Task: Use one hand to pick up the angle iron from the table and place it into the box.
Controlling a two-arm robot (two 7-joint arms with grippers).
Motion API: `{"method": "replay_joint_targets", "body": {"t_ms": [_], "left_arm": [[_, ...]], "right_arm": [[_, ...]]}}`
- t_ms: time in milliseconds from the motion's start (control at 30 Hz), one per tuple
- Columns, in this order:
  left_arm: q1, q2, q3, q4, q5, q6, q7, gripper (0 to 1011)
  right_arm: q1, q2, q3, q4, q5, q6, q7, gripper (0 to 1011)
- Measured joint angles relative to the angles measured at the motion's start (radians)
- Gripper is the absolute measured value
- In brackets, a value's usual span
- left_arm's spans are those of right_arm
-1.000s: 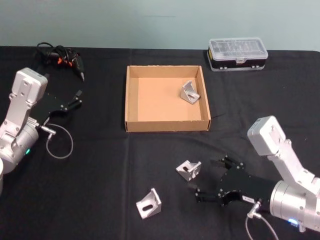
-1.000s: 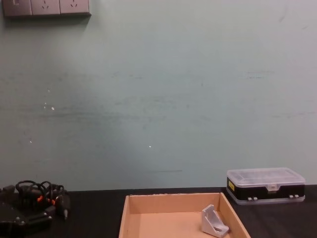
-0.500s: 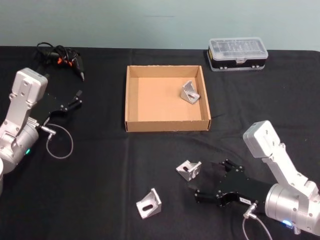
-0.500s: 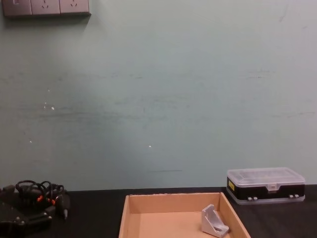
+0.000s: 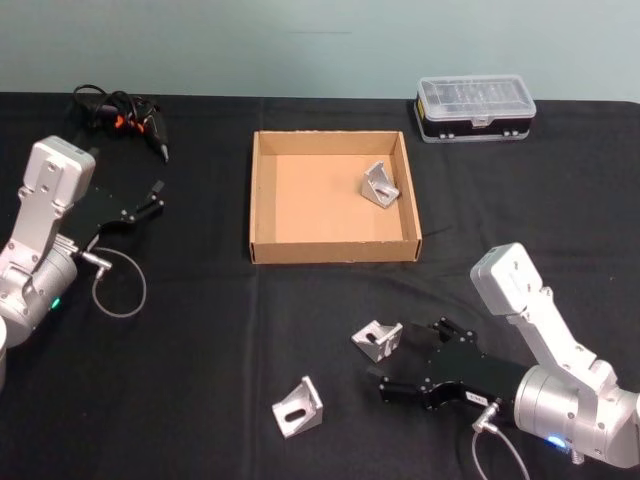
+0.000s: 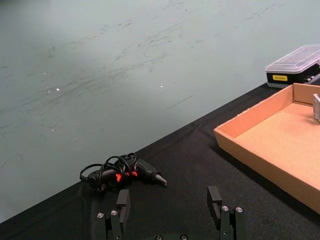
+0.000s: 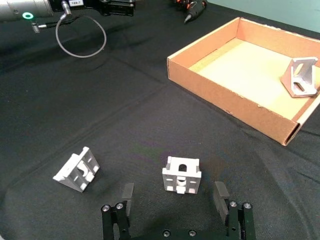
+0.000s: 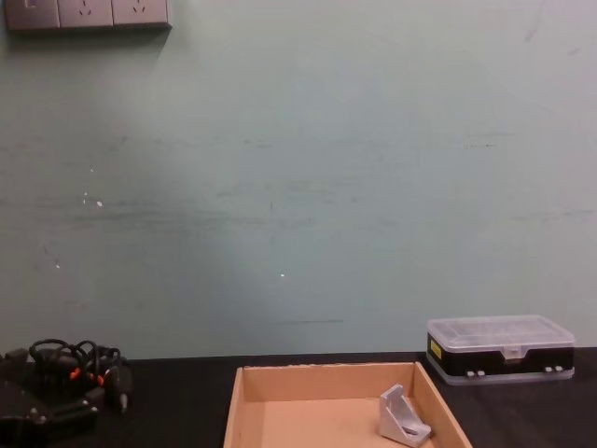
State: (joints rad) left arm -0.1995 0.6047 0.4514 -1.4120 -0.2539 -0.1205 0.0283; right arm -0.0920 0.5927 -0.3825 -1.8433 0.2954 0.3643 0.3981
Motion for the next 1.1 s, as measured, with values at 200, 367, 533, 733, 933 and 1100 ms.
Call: {"method": "replay_joint_targets", "body": {"t_ms": [200, 367, 533, 733, 933, 1100], "left_arm": [[0.000, 0.000, 0.000, 0.000, 0.000, 0.000, 0.000, 1011], [0.000, 0.000, 0.000, 0.000, 0.000, 0.000, 0.000, 1011], [0.000, 0.000, 0.000, 0.000, 0.000, 0.000, 0.000, 1011], [0.000, 0.000, 0.000, 0.000, 0.000, 0.000, 0.000, 1011], [0.000, 0.000, 0.000, 0.000, 0.000, 0.000, 0.000, 1011], [0.000, 0.000, 0.000, 0.000, 0.000, 0.000, 0.000, 1012]], "right_arm": [[0.015, -0.012, -0.010, 0.016, -0.006, -0.003, 0.000, 1000], [0.036, -0.028, -0.021, 0.035, -0.012, -0.005, 0.001, 1000], [0.053, -0.043, -0.031, 0.050, -0.017, -0.006, 0.002, 1000], [0.075, -0.064, -0.045, 0.081, -0.030, -0.005, -0.002, 1000], [0.081, -0.074, -0.048, 0.091, -0.039, -0.004, -0.007, 1000], [0.081, -0.077, -0.048, 0.092, -0.045, -0.003, -0.009, 1000]]}}
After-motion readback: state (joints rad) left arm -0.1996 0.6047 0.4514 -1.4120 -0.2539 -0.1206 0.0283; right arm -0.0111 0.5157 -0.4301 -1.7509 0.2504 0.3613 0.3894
